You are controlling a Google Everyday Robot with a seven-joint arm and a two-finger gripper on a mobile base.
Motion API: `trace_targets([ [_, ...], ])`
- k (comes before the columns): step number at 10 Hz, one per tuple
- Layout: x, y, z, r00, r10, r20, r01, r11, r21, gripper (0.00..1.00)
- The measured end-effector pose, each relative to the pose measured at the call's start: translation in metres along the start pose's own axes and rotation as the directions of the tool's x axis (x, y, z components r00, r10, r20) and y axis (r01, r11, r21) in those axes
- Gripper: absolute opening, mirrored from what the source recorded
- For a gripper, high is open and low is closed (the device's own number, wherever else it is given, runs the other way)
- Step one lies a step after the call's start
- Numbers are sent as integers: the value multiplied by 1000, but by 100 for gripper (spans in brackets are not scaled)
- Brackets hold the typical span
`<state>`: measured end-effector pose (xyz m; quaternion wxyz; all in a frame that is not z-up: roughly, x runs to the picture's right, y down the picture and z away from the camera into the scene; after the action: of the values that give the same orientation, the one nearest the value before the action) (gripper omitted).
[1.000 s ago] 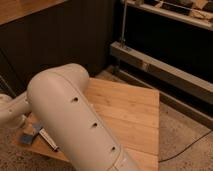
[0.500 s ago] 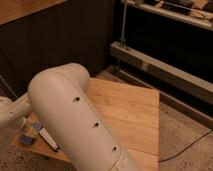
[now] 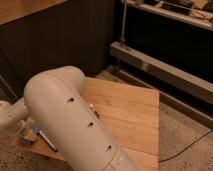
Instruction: Place the white sponge in the ceramic cup
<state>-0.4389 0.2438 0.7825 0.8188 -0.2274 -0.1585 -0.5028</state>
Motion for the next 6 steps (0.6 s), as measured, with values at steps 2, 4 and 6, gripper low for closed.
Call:
trace_targets([
  [2,-1,-4,8,1000,-6,-11,6,1000,-5,53],
  [4,-3,-8,14,1000,-8,-21,8,1000,-10,32],
  [6,-5,-15,12,1000,1,-17,-1,1000,4,8],
])
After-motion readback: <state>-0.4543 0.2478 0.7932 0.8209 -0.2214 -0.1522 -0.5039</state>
